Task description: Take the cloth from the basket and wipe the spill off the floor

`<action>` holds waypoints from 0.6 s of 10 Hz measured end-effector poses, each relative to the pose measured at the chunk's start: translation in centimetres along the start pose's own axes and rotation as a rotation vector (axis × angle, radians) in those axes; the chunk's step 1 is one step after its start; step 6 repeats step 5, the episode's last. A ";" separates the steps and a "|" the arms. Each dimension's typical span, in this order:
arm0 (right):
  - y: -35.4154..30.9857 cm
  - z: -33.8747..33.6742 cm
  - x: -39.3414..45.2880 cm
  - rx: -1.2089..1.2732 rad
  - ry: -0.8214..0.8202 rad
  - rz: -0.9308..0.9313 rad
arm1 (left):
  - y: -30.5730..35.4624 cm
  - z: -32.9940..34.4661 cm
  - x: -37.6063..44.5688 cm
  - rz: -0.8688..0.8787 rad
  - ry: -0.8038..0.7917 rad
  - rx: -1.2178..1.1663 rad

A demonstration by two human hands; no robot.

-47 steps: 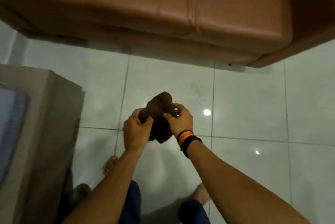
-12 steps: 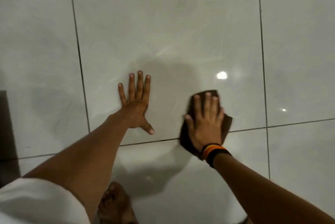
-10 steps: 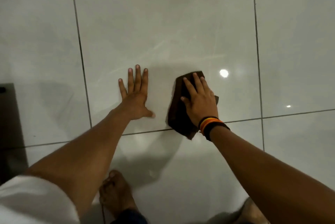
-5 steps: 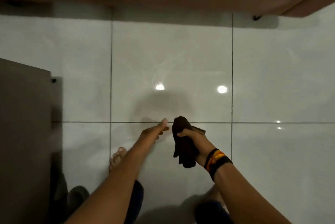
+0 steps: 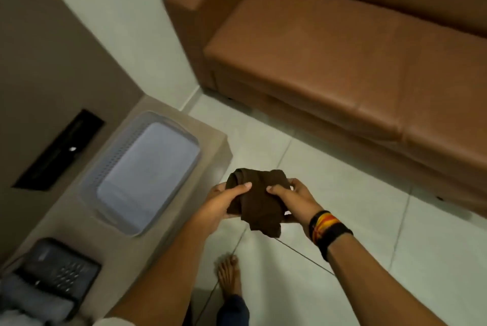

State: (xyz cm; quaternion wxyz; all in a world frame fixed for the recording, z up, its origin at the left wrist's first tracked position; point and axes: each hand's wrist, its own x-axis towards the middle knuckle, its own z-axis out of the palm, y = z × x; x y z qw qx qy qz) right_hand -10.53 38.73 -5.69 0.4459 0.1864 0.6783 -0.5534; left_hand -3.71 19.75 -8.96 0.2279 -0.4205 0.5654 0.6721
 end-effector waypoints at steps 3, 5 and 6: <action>-8.1 20.8 9.0 -0.400 -0.070 -0.272 | 0.2 -17.9 2.4 0.085 0.678 -0.185; -9.1 28.2 13.1 -0.436 -0.004 -0.309 | 0.0 -24.0 4.0 0.063 0.738 -0.176; -9.1 28.2 13.1 -0.436 -0.004 -0.309 | 0.0 -24.0 4.0 0.063 0.738 -0.176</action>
